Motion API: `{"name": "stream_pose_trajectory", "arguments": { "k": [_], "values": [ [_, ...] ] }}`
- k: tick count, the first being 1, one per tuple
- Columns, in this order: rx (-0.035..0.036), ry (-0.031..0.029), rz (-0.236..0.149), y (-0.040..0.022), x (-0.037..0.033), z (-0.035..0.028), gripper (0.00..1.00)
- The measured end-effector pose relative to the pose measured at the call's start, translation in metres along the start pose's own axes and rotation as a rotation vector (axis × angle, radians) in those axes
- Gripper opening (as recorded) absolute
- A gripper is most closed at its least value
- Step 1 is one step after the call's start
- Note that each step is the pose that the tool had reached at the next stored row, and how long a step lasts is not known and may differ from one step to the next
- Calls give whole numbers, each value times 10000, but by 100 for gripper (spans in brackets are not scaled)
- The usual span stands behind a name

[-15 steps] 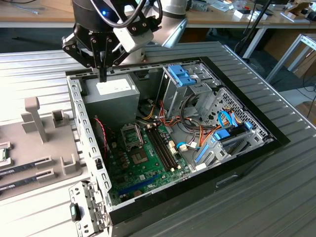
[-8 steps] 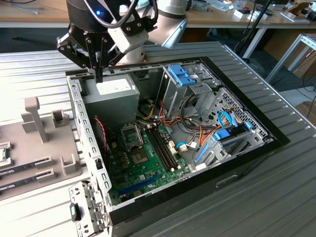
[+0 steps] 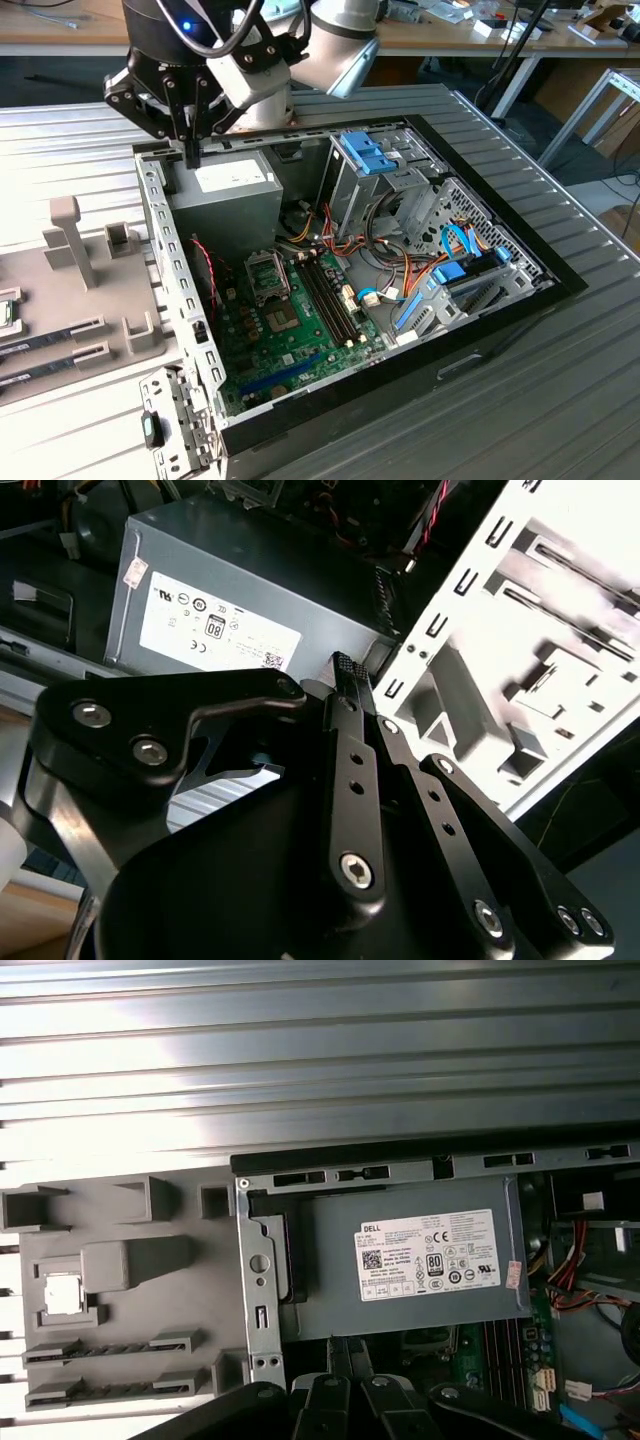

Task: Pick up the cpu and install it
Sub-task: 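Reach for the cpu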

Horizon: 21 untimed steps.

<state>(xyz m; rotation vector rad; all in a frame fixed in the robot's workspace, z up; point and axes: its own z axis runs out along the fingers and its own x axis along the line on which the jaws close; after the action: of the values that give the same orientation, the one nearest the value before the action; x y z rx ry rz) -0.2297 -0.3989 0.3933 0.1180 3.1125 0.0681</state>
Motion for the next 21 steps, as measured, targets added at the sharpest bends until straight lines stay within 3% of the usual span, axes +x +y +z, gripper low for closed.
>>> {"name": "stream_pose_trajectory", "arguments": {
  "k": [21],
  "values": [
    [0, -1, -1, -13, 176, -5, 10]
  ]
}}
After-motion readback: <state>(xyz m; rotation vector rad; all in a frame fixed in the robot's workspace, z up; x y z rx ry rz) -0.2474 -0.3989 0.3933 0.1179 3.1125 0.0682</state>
